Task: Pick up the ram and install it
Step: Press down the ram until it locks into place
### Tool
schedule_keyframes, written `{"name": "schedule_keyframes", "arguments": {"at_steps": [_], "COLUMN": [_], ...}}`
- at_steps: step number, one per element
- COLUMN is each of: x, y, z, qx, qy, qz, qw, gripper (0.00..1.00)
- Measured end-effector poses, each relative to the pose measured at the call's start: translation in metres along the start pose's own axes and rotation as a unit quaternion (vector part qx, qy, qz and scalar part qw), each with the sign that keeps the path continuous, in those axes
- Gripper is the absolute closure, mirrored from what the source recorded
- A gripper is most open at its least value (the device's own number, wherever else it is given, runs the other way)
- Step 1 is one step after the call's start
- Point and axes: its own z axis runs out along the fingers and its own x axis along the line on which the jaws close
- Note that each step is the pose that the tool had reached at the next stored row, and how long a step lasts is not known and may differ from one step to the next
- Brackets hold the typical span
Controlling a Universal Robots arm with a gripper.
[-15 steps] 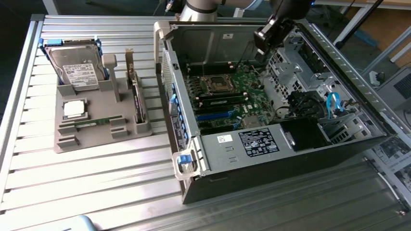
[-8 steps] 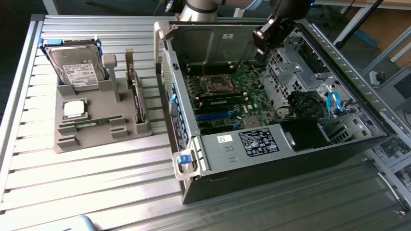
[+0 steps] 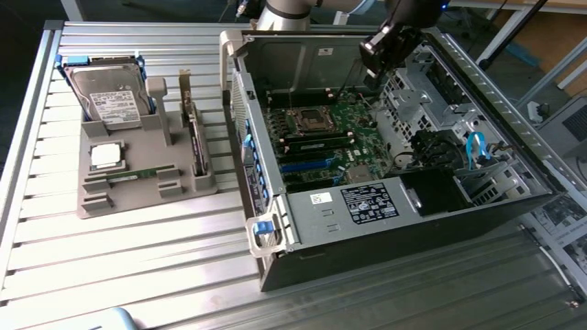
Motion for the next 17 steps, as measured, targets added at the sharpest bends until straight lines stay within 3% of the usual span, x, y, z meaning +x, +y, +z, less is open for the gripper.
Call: {"name": "schedule_keyframes", "arguments": {"at_steps": [10, 17], "x": [0.0, 0.0], "y": [0.0, 0.0001], "z": [0.0002, 0.0004], "qx": [-0.0007, -0.0013], "qy": [0.0, 0.0001], "qz": [0.031, 0.056], "qw": [0.9995, 0.9984], "gripper": [0.89, 0.89]}}
